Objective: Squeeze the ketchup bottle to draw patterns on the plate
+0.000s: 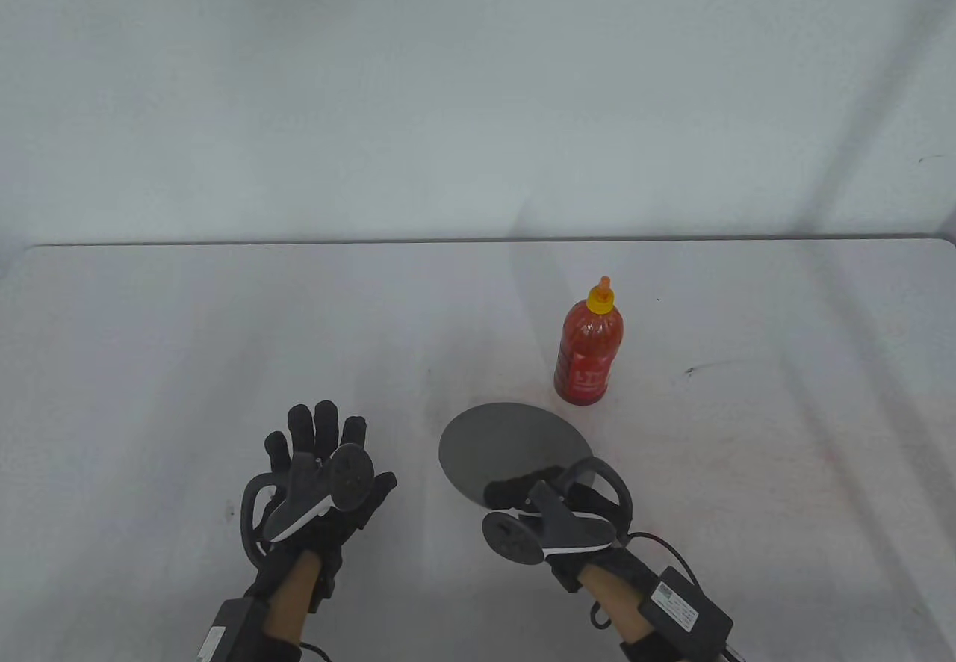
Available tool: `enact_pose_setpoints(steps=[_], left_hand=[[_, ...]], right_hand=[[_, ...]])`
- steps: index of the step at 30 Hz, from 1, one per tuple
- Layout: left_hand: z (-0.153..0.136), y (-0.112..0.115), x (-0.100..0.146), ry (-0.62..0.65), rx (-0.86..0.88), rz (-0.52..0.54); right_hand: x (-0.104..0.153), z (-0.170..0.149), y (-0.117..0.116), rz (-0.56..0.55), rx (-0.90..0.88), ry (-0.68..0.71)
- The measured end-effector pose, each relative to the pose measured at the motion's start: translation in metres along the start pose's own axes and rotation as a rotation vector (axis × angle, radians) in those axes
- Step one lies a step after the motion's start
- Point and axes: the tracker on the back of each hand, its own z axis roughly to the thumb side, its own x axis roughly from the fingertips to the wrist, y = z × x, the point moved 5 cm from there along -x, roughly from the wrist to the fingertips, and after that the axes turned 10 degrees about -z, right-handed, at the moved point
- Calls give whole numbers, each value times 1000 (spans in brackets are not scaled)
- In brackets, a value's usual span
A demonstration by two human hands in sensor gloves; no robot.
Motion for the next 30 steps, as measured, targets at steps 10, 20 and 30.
enact_pose_setpoints(steps=[10,20,30], left_hand=[[-2,-1,2,3,13,3],[-2,-1,2,10,19,0],[1,-1,-1,18,23,-6]], right_hand=[[4,24,-31,20,88,67],[13,-41,-4,-79,-185,-234],[61,-216,-16,-187,-353,-1081]])
